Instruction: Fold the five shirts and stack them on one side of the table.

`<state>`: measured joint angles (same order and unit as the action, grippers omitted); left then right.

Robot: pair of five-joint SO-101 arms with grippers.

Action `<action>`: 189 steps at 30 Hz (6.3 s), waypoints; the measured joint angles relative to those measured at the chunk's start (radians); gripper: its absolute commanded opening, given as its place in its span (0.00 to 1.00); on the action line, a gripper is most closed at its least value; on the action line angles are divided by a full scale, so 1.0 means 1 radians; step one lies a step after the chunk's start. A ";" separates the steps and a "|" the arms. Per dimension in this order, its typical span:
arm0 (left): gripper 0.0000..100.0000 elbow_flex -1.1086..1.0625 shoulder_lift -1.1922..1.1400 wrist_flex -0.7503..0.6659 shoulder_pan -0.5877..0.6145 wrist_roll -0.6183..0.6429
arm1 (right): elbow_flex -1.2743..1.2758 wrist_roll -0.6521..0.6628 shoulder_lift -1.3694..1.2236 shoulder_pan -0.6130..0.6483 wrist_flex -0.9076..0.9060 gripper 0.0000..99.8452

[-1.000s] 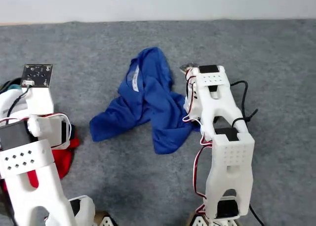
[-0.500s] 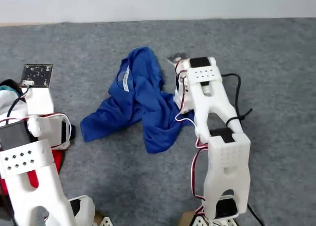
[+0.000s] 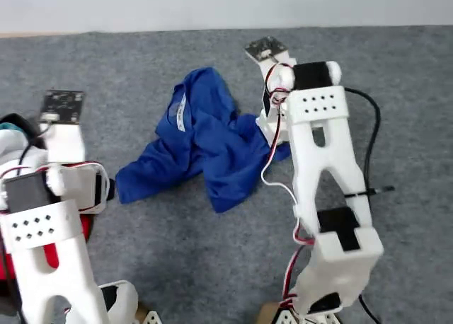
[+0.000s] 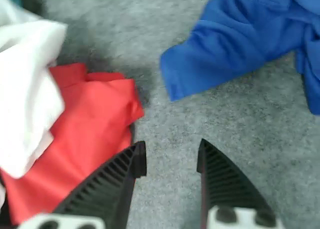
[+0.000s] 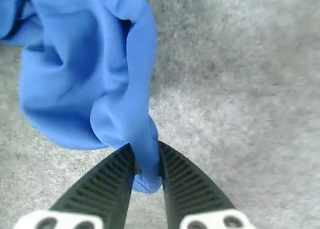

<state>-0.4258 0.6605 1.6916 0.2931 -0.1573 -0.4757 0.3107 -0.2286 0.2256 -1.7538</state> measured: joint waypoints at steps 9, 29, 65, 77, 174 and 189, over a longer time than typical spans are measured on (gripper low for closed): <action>0.17 0.000 0.000 0.000 -0.163 0.029 | 0.003 0.106 0.315 -0.012 0.000 0.01; 0.20 0.000 -0.012 -0.121 -0.192 0.032 | 0.700 0.216 0.844 -0.018 0.000 0.01; 0.19 0.436 -1.197 -0.180 -0.152 -0.493 | 0.839 0.275 0.681 -0.368 0.459 0.01; 0.01 0.755 -1.255 0.025 -0.158 -0.493 | 0.674 0.276 0.566 -0.454 0.460 0.01; 0.01 0.221 -0.773 -0.485 0.081 -0.084 | 0.407 0.255 -0.140 0.344 0.110 0.20; 0.01 0.221 -0.783 -0.485 0.081 -0.084 | 0.405 0.253 -0.284 0.238 0.216 0.18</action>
<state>-0.2048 -0.1220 1.2068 0.3744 -0.2417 -0.0706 0.5639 -0.5125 0.4634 -1.5374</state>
